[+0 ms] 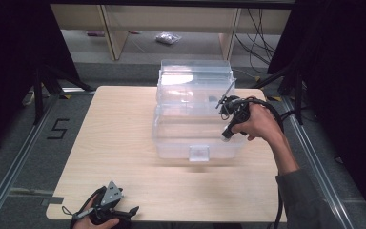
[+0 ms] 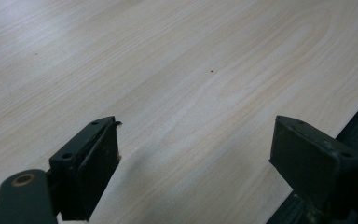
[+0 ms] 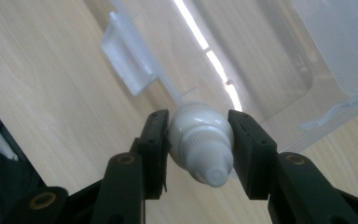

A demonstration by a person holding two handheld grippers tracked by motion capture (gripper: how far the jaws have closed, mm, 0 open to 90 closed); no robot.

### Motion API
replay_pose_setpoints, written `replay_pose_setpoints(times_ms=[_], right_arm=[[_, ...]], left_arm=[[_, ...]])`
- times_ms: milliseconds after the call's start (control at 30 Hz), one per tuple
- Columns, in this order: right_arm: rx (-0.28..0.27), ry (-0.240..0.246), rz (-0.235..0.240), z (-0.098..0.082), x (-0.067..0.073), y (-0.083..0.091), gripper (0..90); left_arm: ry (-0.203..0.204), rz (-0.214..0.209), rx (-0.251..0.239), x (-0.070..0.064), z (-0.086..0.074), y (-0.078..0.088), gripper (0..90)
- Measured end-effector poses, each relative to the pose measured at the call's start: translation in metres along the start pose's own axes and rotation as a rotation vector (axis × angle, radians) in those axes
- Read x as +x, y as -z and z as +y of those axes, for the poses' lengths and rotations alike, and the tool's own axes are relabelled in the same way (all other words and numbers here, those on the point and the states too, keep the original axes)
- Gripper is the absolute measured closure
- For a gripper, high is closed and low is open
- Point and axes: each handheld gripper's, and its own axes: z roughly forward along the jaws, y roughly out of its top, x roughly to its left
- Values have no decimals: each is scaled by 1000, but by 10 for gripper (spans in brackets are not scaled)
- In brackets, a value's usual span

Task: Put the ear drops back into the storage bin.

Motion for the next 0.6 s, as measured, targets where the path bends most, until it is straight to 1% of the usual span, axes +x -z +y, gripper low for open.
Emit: replay_pose_setpoints(times_ms=[33,67,100,133,167,200,233,300,333,367,400,433,500,533,567,600], right_arm=[[2,4,-4,1,-3,-1,602],[11,-9,0,3,-4,-3,602],[3,11,-4,4,-8,-5,602],[15,-19,1,5,-9,-7,602],[21,-36,4,6,-11,-9,602],[14,-17,5,7,-15,-12,602],[24,-40,3,8,-17,-14,602],[33,-48,0,9,-20,-18,602],[28,-35,3,10,-23,-21,602],[43,-48,3,11,-25,-23,602],[40,-61,10,11,-25,-25,602],[36,-50,8,12,-28,-28,602],[41,-69,11,13,-30,-33,602],[43,-72,8,14,-32,-36,602],[49,-65,11,14,-34,-38,602],[54,-81,11,15,-34,-39,602]], left_arm=[[-13,-1,10,1,0,1,149],[-8,-1,6,0,0,0,149],[-15,-1,12,1,0,1,149],[-7,-1,5,0,0,0,149],[-9,-1,6,0,0,1,149],[-6,0,12,0,0,0,149],[31,5,-21,-2,0,-2,148],[29,4,-19,-2,0,-2,149],[28,4,-19,-2,0,-2,148],[29,4,-19,-2,0,-2,149],[29,3,-20,-2,0,-2,149],[29,4,-20,-2,0,-2,149],[31,4,-23,-2,0,-2,149],[34,-1,-32,-3,0,-2,149],[18,3,-18,-1,0,-1,149],[37,3,-24,-2,0,-2,149]])
